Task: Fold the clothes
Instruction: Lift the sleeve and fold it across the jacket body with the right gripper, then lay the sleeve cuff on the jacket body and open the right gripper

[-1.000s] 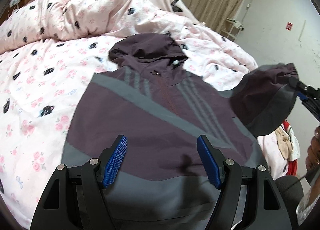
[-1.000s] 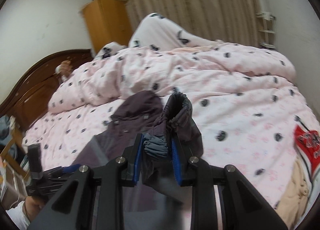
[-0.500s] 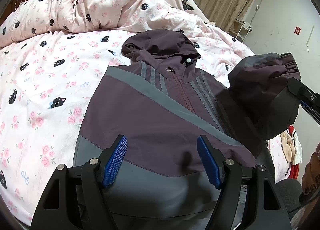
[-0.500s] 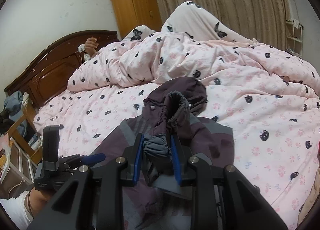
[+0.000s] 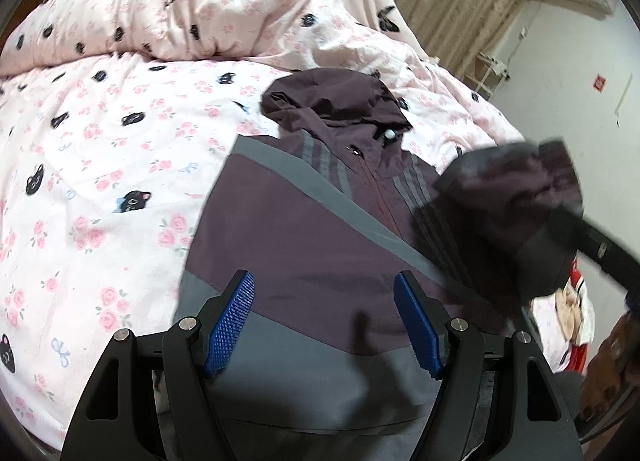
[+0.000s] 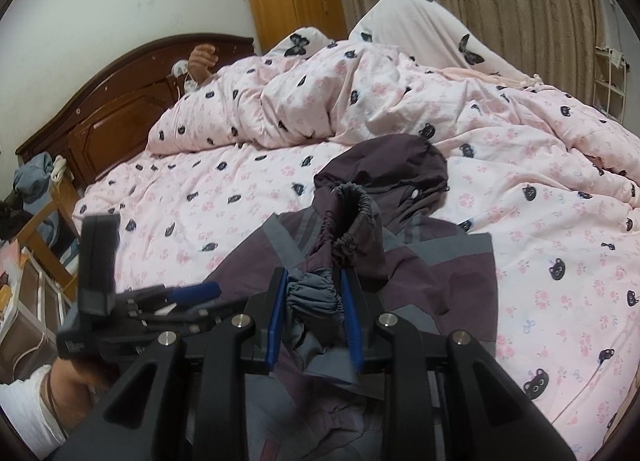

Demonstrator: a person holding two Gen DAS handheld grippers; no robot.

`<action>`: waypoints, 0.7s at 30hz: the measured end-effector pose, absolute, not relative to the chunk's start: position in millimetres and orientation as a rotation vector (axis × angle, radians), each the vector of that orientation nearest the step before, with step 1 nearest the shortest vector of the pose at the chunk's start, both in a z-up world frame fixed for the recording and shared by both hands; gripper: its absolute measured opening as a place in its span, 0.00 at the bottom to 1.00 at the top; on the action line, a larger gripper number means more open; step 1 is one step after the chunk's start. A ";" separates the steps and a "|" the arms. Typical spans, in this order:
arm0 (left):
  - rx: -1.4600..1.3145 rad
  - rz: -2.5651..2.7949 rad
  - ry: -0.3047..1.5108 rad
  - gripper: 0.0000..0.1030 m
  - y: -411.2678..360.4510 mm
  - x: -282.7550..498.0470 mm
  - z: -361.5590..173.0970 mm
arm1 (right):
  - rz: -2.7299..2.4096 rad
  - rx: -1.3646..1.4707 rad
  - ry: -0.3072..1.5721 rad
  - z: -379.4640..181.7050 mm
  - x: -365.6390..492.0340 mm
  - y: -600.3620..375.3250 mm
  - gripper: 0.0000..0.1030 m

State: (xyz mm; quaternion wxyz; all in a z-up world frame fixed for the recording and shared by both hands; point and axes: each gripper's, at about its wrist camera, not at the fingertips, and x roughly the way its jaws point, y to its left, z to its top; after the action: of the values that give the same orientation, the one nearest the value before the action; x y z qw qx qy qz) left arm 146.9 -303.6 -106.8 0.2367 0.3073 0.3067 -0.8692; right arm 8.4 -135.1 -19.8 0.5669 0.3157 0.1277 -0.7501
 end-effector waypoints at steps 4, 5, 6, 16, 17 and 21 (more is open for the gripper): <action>0.812 -2.357 0.897 0.66 -312.9 155.2 -108.2 | -1.744 0.748 0.339 -28.4 16.5 -143.6 0.26; 0.808 -2.354 0.898 0.66 -313.6 156.3 -108.1 | -1.737 0.749 0.346 -30.5 18.3 -145.1 0.26; 0.805 -2.351 0.899 0.66 -314.2 157.3 -107.9 | -1.731 0.750 0.353 -32.5 20.2 -146.6 0.26; 0.799 -2.344 0.879 0.66 -316.4 160.8 -106.2 | -1.665 0.753 0.431 -50.1 41.1 -157.4 0.26; 0.796 -2.341 0.870 0.66 -316.4 161.6 -105.5 | -1.659 0.756 0.437 -52.3 43.0 -157.9 0.26; 0.792 -2.339 0.854 0.66 -316.3 162.6 -104.6 | -1.634 0.776 0.464 -63.1 48.4 -161.0 0.26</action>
State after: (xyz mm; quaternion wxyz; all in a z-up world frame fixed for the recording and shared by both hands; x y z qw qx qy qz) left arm 162.6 -316.3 -104.6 0.2612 0.2927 0.3154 -0.8641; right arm 48.4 -161.0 -63.1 0.5947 0.3340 0.1997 -0.7035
